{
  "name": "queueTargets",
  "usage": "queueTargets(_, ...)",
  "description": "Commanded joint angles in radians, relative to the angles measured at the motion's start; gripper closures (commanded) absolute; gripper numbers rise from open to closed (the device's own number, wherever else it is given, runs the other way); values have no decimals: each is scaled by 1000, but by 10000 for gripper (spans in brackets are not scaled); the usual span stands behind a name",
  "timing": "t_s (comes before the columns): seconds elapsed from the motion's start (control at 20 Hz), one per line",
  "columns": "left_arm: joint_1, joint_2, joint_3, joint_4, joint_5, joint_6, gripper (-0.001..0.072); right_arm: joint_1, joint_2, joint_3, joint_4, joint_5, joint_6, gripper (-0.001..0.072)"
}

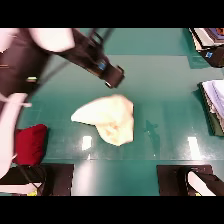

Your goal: Fold the shirts.

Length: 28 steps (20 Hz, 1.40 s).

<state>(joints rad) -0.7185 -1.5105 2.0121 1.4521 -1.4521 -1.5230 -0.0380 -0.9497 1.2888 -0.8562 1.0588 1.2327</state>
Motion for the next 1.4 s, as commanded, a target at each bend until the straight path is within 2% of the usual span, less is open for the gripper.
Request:
queueTargets(0.0, 12, -102, 2, 70, -26, 22, 166, 1, 0, 0, 0, 30, 0, 695)
queueTargets(0.1, 106, -101, 2, 123, -68, 23, 166, 1, 0, 0, -1, 37, 0, 695)
queueTargets(0.25, 302, -100, -42, 92, -138, 11, 166, 1, 0, 0, -1, 43, 0, 695)
queueTargets(0.35, 416, -90, -127, 23, -143, 12, 166, 1, 1, 0, -1, 45, 0, 695)
queueTargets(0.5, 542, -29, -355, -114, -81, 40, 166, 1, 0, 0, -1, 55, 0, 695)
queueTargets(0.7, 580, 89, -722, -130, 97, 66, 165, 1, 0, 0, -1, 68, 0, 695)
queueTargets(0.85, 580, 104, -916, -177, 253, 92, 165, 1, -1, 0, -3, 72, 0, 695)
queueTargets(0.95, 580, 104, -993, -244, 346, 105, 165, 1, -3, -1, -8, 79, 0, 695)
queueTargets(1.0, 580, 104, -1022, -297, 372, 145, 166, 1, -5, -1, -9, 88, 0, 695)
queueTargets(1.15, 580, 104, -1057, -360, 394, 190, 167, 1, -5, -1, -9, 107, 0, 695)
queueTargets(1.2, 580, 104, -1056, -361, 396, 188, 234, 1, -5, -1, -10, 115, 0, 695)
queueTargets(1.25, 580, 105, -1056, -361, 394, 188, 544, 1, -5, -1, -14, 130, 0, 695)
queueTargets(1.3, 580, 107, -1055, -361, 394, 185, 673, 1, -5, -2, -40, 147, 1, 695)
queueTargets(1.35, 580, 109, -1043, -361, 383, 173, 683, 1, -4, -17, -57, 170, 1, 695)
